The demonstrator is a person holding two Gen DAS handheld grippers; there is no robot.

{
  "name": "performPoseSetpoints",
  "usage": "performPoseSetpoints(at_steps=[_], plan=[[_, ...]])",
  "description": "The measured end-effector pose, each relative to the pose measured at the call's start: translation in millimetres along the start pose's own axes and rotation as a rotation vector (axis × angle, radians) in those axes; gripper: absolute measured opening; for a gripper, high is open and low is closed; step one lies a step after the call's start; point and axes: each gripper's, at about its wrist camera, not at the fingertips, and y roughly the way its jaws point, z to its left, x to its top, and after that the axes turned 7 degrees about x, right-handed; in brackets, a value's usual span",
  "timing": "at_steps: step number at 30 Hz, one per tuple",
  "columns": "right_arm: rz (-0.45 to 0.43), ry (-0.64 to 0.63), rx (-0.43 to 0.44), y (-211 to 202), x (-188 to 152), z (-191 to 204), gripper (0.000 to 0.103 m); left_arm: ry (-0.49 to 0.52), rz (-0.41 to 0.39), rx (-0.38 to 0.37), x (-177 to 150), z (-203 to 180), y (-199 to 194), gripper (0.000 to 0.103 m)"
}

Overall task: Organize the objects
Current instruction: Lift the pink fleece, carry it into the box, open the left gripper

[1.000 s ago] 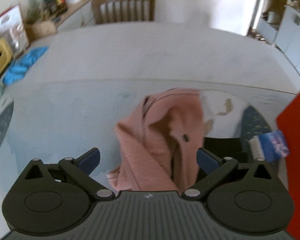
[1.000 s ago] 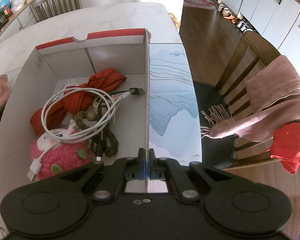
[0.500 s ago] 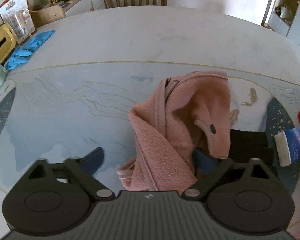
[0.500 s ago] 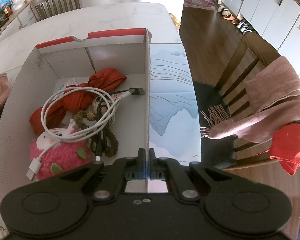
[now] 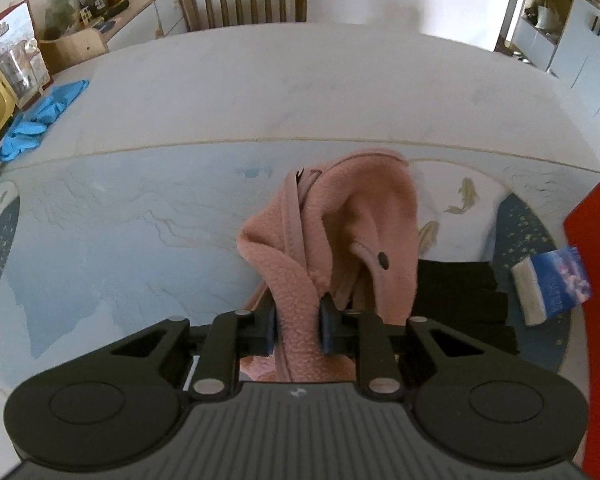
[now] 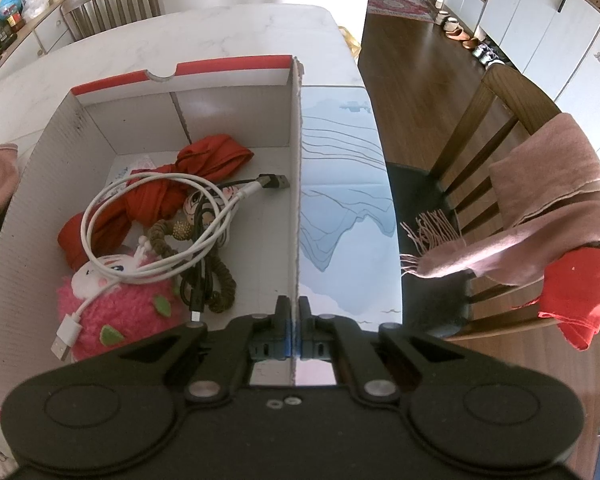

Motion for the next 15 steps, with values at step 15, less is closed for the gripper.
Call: performPoseSetpoints(at_steps=[15], plan=[[-0.001, -0.006, -0.003, -0.2, 0.0, 0.1, 0.001, 0.043, -0.117, -0.165, 18.7, -12.9, -80.3, 0.016]])
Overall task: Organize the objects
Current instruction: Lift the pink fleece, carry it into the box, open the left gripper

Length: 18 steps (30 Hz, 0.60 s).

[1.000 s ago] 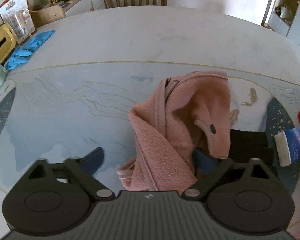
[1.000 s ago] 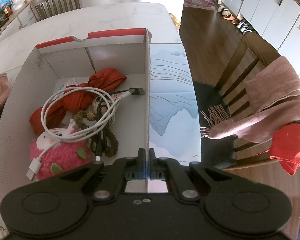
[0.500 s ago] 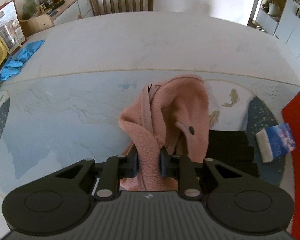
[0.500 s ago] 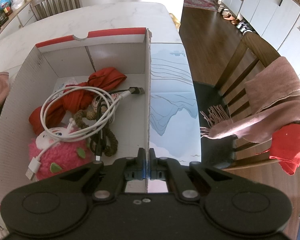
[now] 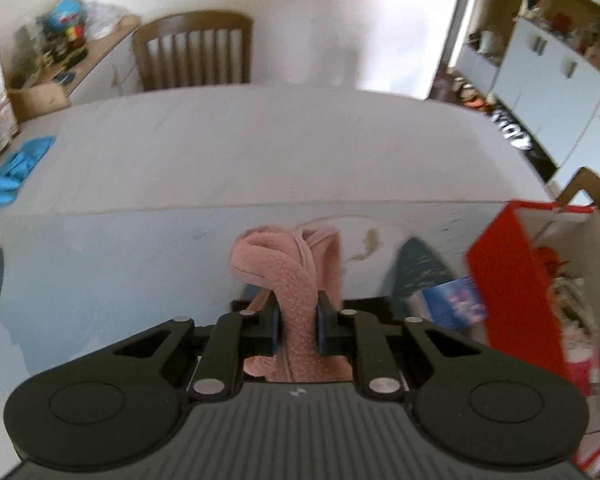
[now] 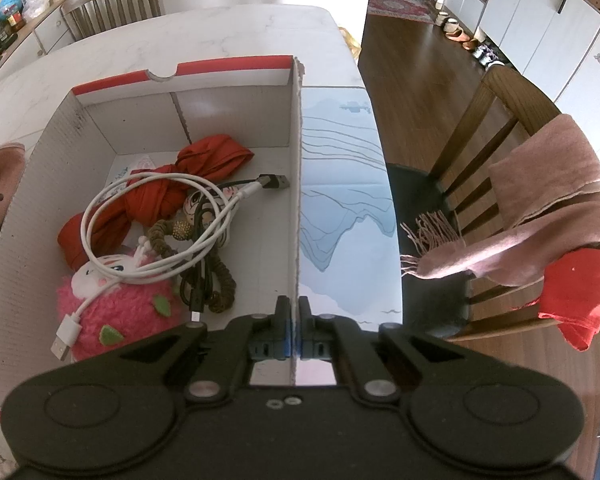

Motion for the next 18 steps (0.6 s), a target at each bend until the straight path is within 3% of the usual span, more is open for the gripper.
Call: performPoseSetpoints(at_steps=[11, 18], plan=[[0.000, -0.006, -0.002, 0.1, 0.0, 0.1, 0.001, 0.011, -0.131, -0.162, 38.1, -29.4, -57.1, 0.015], [0.001, -0.007, -0.004, 0.3, -0.2, 0.5, 0.001, 0.142, -0.228, -0.248, 71.0, -73.1, -102.8, 0.015]])
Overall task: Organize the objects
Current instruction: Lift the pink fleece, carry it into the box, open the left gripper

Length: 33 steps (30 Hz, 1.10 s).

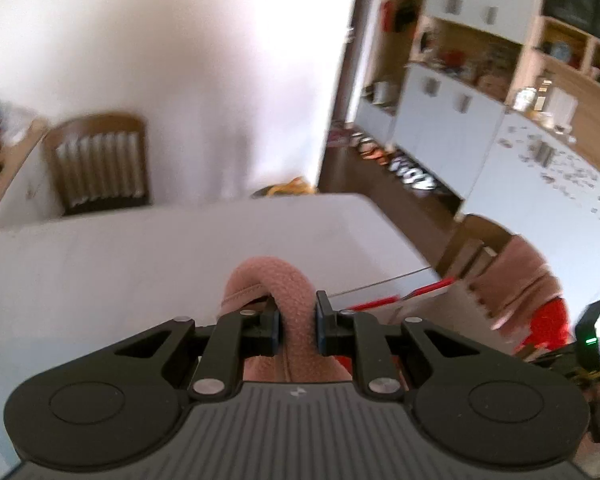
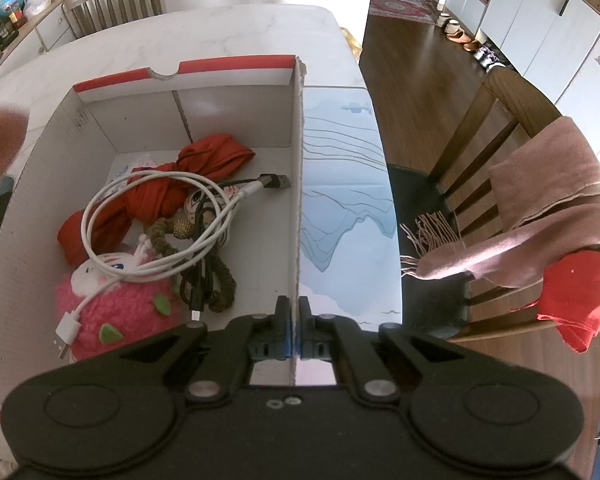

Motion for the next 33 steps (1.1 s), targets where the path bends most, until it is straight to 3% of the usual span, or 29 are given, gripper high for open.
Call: performPoseSetpoints(at_steps=[10, 20, 24, 33], plan=[[0.000, -0.002, -0.001, 0.1, 0.2, -0.4, 0.001, 0.176, -0.075, -0.187, 39.4, -82.0, -9.8, 0.015], [0.000, -0.009, -0.004, 0.1, -0.1, 0.9, 0.002, 0.279, -0.012, -0.332, 16.8, -159.6, 25.3, 0.015], [0.000, -0.009, -0.004, 0.3, -0.1, 1.1, 0.002, 0.287, 0.015, -0.360, 1.5, -172.2, 45.0, 0.015], [0.000, -0.014, -0.005, 0.7, 1.2, 1.5, 0.002, 0.367, 0.118, -0.344, -32.6, -197.8, 101.9, 0.015]])
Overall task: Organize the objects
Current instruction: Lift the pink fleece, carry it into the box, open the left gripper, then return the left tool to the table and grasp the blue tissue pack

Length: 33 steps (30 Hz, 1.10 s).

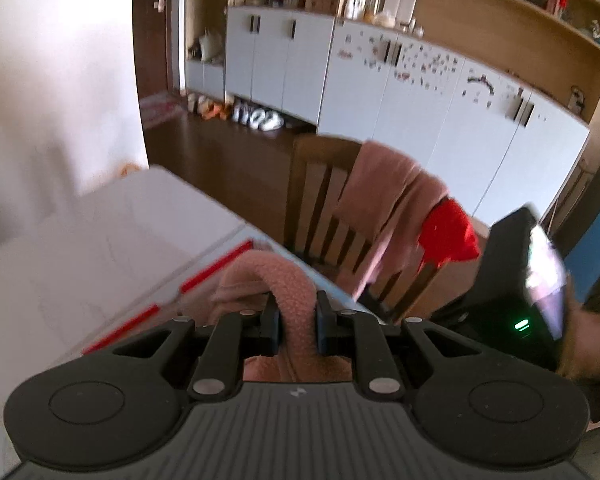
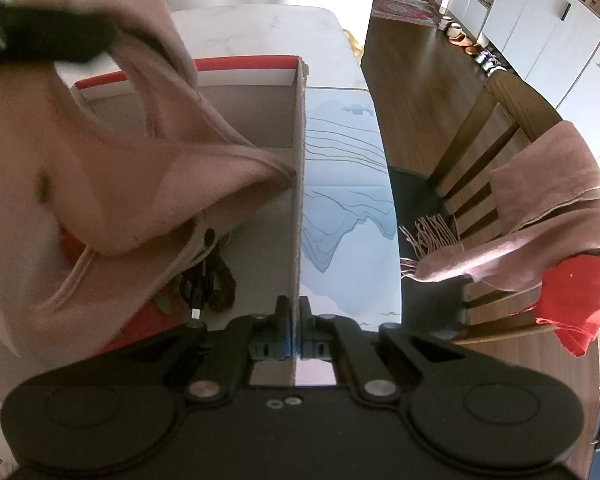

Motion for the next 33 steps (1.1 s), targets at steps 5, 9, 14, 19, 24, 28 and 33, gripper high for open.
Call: performPoseSetpoints(at_steps=[5, 9, 14, 19, 24, 28, 33], plan=[[0.000, 0.000, 0.000, 0.0, -0.1, 0.0, 0.002, 0.009, 0.067, 0.008, -12.8, -0.5, 23.6, 0.015], [0.000, 0.000, 0.000, 0.1, -0.1, 0.0, 0.001, 0.009, 0.131, 0.011, -24.4, 2.1, 41.9, 0.015], [0.000, 0.001, 0.001, 0.7, 0.4, 0.2, 0.001, 0.015, 0.212, 0.002, -41.2, 2.5, 55.8, 0.015], [0.000, 0.001, 0.001, 0.6, 0.2, 0.0, 0.001, 0.009, 0.244, 0.013, -49.3, 5.5, 61.3, 0.018], [0.002, 0.001, 0.000, 1.8, 0.7, 1.1, 0.001, -0.018, 0.247, 0.017, -54.0, 10.2, 62.8, 0.020], [0.002, 0.000, 0.000, 2.1, 0.7, 1.3, 0.001, -0.042, 0.242, 0.019, -55.2, 14.9, 58.7, 0.026], [0.002, 0.002, 0.001, 2.7, 0.4, 1.6, 0.002, -0.101, 0.216, 0.015, -56.2, 20.9, 46.0, 0.040]])
